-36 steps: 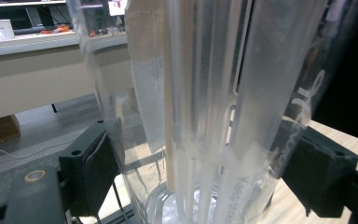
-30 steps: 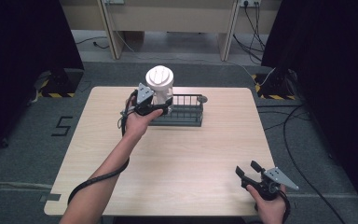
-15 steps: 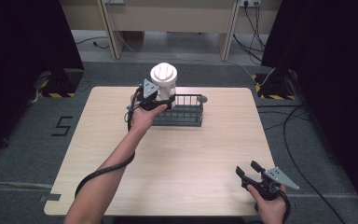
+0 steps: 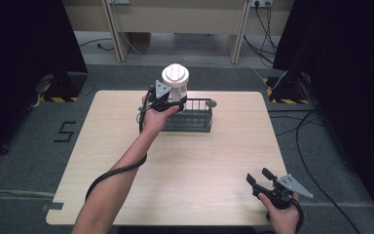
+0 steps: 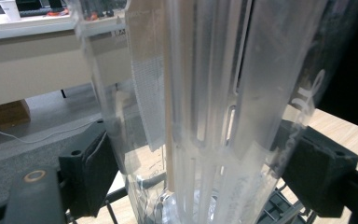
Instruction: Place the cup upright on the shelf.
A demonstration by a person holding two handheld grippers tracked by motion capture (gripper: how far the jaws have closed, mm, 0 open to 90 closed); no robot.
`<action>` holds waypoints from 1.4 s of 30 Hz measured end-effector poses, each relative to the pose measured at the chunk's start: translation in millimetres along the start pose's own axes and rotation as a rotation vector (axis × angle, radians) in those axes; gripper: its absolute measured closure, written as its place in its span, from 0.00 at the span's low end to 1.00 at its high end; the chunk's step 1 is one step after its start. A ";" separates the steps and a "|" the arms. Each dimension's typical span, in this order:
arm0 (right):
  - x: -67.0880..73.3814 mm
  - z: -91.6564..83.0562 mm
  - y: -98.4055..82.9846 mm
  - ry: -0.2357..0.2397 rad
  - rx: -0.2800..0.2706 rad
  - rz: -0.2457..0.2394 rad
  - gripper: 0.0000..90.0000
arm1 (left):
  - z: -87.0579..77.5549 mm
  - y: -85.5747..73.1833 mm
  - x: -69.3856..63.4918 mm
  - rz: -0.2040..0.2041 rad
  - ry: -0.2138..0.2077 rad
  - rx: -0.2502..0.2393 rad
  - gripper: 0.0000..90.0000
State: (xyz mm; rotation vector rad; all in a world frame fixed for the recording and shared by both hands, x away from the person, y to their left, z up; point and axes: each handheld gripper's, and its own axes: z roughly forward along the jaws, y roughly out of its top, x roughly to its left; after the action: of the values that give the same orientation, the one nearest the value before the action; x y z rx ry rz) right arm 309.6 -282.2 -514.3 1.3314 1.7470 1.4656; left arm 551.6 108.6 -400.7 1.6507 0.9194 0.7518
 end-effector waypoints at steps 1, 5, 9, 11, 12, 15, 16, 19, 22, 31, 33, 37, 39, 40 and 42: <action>0.0 0.0 0.0 0.000 0.000 0.000 0.29 | 1.6 -0.7 -0.2 -0.002 0.001 0.004 0.20; -0.1 0.0 0.0 0.002 0.000 -0.002 0.29 | 7.8 -3.9 -1.7 -0.008 0.003 0.015 0.20; -0.2 0.1 0.0 0.002 0.002 0.002 0.29 | 13.6 -6.5 -4.5 -0.003 0.003 0.022 0.20; -0.5 0.2 0.0 0.004 0.001 0.001 0.29 | 16.6 -7.3 -5.7 -0.007 0.003 0.025 0.20; -0.5 0.2 0.1 0.004 0.001 0.002 0.29 | 18.0 -7.7 -6.4 -0.011 0.002 0.025 0.20; -0.6 0.3 0.1 0.005 0.001 0.003 0.29 | 21.9 -9.5 -8.0 -0.019 0.005 0.032 0.20; -0.6 0.3 0.1 0.005 0.001 0.003 0.29 | 23.0 -10.3 -8.3 -0.019 0.005 0.037 0.20; -0.5 0.2 0.1 0.006 0.002 0.004 0.29 | 25.9 -13.2 -9.3 -0.021 0.010 0.050 0.20; -0.5 0.2 0.1 0.007 0.003 0.003 0.29 | 28.7 -16.6 -10.1 -0.030 0.012 0.062 0.20; -0.5 0.3 0.2 0.008 0.007 0.001 0.29 | 36.0 -26.4 -14.6 -0.034 0.024 0.098 0.20; -0.4 0.3 0.2 0.009 0.006 0.002 0.29 | 37.4 -27.9 -15.2 -0.038 0.028 0.103 0.20; -0.1 0.3 0.2 0.009 0.008 0.005 0.29 | 39.3 -29.8 -16.8 -0.042 0.032 0.109 0.20; 0.0 0.4 0.2 0.009 0.009 0.005 0.29 | 40.3 -30.7 -17.9 -0.043 0.032 0.112 0.20; -0.1 0.4 0.2 0.009 0.010 0.005 0.29 | 40.8 -31.3 -18.3 -0.042 0.032 0.114 0.20; -0.1 0.5 0.3 0.009 0.010 0.004 0.29 | 41.7 -33.1 -19.1 -0.046 0.035 0.121 0.20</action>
State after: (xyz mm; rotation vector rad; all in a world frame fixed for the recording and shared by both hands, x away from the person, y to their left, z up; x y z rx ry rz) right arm 310.1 -282.0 -514.2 1.3361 1.7606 1.4692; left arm 570.3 76.9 -443.7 1.7198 1.0419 0.7073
